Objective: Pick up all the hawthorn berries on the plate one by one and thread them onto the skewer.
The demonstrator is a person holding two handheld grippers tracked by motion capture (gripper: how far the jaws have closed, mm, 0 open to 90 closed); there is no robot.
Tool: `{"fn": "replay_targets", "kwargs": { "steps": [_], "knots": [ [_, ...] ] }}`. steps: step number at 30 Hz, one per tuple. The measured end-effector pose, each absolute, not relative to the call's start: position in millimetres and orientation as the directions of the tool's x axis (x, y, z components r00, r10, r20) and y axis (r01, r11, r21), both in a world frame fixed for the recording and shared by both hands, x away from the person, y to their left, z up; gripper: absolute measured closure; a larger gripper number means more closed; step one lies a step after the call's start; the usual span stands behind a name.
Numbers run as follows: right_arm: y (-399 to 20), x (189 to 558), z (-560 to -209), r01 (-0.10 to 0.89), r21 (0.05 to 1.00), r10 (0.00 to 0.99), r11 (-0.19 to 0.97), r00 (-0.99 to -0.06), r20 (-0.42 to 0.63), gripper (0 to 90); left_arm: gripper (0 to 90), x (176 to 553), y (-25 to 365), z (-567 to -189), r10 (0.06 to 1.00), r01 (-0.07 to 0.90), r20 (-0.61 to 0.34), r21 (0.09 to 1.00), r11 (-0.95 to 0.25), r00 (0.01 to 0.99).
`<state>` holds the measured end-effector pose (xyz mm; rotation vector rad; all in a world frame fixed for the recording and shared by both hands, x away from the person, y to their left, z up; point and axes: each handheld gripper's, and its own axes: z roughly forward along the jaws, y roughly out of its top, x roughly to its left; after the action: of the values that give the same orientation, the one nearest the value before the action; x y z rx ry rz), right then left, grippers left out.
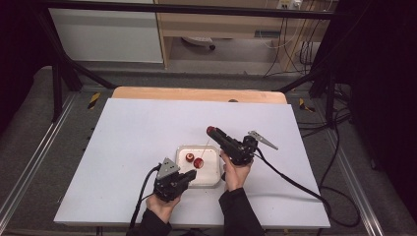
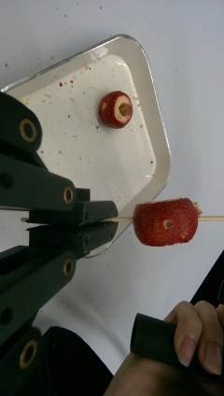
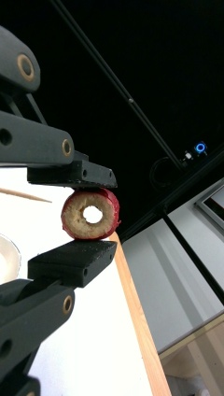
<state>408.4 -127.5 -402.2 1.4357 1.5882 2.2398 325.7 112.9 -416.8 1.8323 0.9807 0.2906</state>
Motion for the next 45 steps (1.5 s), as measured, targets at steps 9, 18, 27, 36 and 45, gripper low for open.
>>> {"fn": "replay_targets", "kwargs": {
  "steps": [9, 18, 27, 36, 45],
  "knots": [
    [-126.6, 407.4, -403.7, 0.445, 0.762, 0.504, -0.47, -0.574, 0.646, 63.7, 88.4, 327.9, 112.5, -417.4, 0.735, 0.502, -0.233, 0.849, -0.164, 0.636],
    [-126.3, 406.9, -403.7, 0.448, 0.76, 0.497, -0.47, -0.577, 0.648, 63.7, 88.3, 329.5, 114.0, -417.8, 0.744, 0.499, -0.227, 0.852, -0.161, 0.628],
    [-123.7, 405.8, -407.4, 0.451, 0.763, 0.498, -0.463, -0.58, 0.645, 63.8, 88.3, 331.7, 111.0, -417.4, 0.749, 0.519, -0.256, 0.844, -0.135, 0.612],
    [-120.1, 402.2, -412.7, 0.462, 0.772, 0.496, -0.437, -0.592, 0.635, 63.9, 88.5, 337.4, 106.7, -413.5, 0.747, 0.536, -0.294, 0.839, -0.098, 0.596],
    [-117.7, 397.8, -416.0, 0.484, 0.774, 0.496, -0.409, -0.594, 0.634, 64.1, 88.6, 342.5, 107.1, -412.9, 0.745, 0.549, -0.306, 0.83, -0.095, 0.592]
  ]
}}
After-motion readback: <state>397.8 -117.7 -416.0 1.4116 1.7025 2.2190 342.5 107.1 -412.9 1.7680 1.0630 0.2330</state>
